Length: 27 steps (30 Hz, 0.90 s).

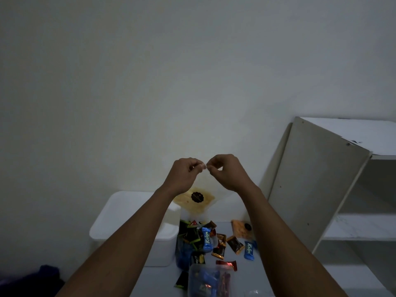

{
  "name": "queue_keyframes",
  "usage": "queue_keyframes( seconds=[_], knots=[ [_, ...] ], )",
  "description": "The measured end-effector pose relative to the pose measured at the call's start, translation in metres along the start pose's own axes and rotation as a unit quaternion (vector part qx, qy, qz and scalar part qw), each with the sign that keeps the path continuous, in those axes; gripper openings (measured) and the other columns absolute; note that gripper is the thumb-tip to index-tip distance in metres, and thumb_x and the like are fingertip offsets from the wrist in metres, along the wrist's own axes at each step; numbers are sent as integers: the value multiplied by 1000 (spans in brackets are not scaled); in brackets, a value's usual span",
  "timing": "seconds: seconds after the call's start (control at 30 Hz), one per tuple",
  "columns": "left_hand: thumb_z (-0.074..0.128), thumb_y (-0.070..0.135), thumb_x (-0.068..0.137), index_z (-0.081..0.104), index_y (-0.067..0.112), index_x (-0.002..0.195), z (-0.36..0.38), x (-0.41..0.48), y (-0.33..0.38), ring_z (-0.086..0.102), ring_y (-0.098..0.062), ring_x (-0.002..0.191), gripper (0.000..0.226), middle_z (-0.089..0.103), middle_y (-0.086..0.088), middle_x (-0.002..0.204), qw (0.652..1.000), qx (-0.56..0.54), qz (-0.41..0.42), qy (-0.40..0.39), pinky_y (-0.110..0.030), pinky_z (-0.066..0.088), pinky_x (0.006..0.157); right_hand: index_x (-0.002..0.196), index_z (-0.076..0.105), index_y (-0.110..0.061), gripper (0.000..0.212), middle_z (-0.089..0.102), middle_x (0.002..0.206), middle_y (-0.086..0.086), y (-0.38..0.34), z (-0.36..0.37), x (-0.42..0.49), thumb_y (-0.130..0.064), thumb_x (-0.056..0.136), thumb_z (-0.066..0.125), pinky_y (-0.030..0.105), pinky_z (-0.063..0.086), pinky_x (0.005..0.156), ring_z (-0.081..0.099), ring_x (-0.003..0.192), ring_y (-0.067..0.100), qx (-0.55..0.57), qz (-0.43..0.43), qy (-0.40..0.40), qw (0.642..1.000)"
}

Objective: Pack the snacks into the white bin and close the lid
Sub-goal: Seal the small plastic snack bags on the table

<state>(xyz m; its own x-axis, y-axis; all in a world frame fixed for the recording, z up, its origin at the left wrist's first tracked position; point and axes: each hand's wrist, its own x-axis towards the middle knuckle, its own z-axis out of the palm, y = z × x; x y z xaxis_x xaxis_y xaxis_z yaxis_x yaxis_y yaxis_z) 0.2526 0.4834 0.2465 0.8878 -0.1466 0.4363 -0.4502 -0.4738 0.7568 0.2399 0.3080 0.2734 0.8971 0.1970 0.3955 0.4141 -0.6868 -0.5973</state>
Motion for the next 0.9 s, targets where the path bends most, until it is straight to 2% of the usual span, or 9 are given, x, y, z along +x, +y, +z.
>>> queue_keyframes(
  seconds=[0.1,0.2,0.23,0.33,0.4,0.47,0.57,0.73,0.9],
  knots=[
    [59,25,96,77,18,99,-3,0,0,67,-3,87,19,74,6,92,1000,11,-3,15,-21,49,76,93,74,-16,14,72,82,-3,-10,-2,-2,-21,85,64,34,58,71,67,77,12,14,-9,-18,1000],
    [61,25,96,77,19,98,-4,-2,0,65,4,79,18,74,7,86,1000,-7,-14,4,-18,47,73,90,73,-13,11,63,70,-8,-10,1,1,-22,89,68,18,43,57,58,62,4,-13,-11,-24,1000],
    [61,26,96,78,20,98,-4,-2,1,64,5,75,18,73,8,83,1000,-11,-17,1,-18,47,72,86,72,-12,14,60,66,-9,-8,3,3,-25,91,67,17,39,54,54,58,3,-20,-3,-24,1000],
    [61,28,96,78,20,94,0,-7,4,60,8,65,18,70,8,76,999,-11,-33,18,-15,44,66,81,66,-10,29,59,65,0,-7,11,6,-33,97,58,28,41,55,52,58,15,-45,21,-47,998],
    [61,28,96,77,21,90,4,-12,3,60,5,67,19,70,7,76,997,-26,-48,49,-18,44,66,82,62,-12,30,59,70,1,-7,18,6,-34,100,53,34,44,60,55,63,20,-61,32,-60,996],
    [60,26,97,76,23,88,8,-18,0,63,-1,76,19,71,6,79,994,-43,-65,76,-19,46,69,78,57,-17,30,56,69,0,-6,25,5,-34,101,50,35,44,61,52,62,19,-60,37,-65,995],
    [60,23,96,76,18,91,12,-25,-8,64,-6,80,17,71,5,81,991,-50,-96,85,-19,44,69,69,52,-24,32,54,66,-2,2,34,0,-29,101,53,33,42,61,49,58,16,-39,43,-86,995],
    [60,20,97,75,15,94,8,-31,-20,63,-8,79,17,70,4,81,983,-67,-140,96,-17,43,63,83,62,-14,24,56,68,-1,13,46,-11,-29,100,54,32,39,59,47,59,15,-11,61,-102,993],
    [61,22,96,74,16,89,-1,-32,-30,65,-13,86,16,71,1,84,970,-111,-180,119,-21,45,70,88,66,-7,27,67,82,10,27,48,-19,-28,100,55,39,50,69,59,70,22,6,74,-111,991]
  ],
)
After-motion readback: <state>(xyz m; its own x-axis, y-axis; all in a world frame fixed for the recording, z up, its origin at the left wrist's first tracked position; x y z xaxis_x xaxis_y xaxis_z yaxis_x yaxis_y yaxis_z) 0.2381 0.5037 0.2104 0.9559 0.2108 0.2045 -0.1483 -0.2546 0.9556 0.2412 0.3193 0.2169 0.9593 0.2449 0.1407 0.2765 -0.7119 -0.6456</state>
